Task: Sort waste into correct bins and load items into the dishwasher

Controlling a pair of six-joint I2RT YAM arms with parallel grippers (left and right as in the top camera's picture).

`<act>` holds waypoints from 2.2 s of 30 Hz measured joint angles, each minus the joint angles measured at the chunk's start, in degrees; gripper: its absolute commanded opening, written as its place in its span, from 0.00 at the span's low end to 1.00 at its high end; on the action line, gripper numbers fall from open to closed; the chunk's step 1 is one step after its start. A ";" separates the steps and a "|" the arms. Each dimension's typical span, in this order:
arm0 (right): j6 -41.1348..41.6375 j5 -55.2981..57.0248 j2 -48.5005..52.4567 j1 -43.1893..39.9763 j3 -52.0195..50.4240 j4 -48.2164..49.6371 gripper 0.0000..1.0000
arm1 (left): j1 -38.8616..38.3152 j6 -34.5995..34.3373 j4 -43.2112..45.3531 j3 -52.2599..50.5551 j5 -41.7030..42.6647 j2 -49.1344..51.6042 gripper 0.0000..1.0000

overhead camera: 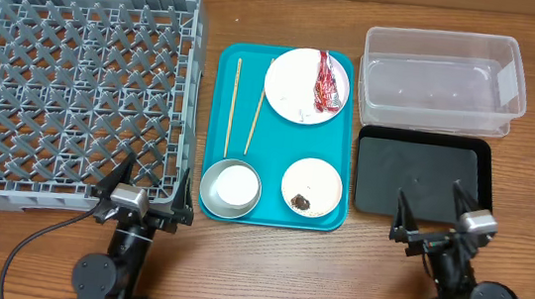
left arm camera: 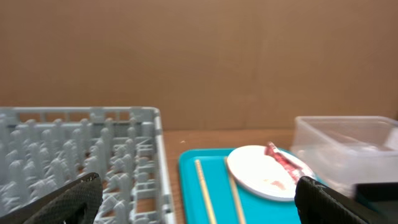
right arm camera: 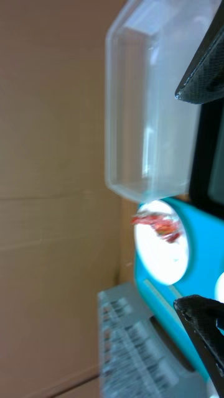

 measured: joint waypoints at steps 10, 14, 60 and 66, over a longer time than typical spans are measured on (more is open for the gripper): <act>3.87 -6.05 19.58 0.00 30.21 -18.93 1.00 | 0.00 -0.79 -23.39 31.56 5.05 18.97 1.00; 4.28 -9.46 36.65 0.02 46.56 -33.03 1.00 | 0.00 -0.74 -33.97 46.90 7.39 33.24 1.00; 12.02 10.58 126.84 24.39 84.54 -15.72 0.17 | 0.00 1.25 -61.75 79.80 25.46 59.49 1.00; 12.17 10.08 126.35 24.35 85.15 -17.86 0.16 | 0.00 1.25 -61.26 79.80 25.94 59.49 1.00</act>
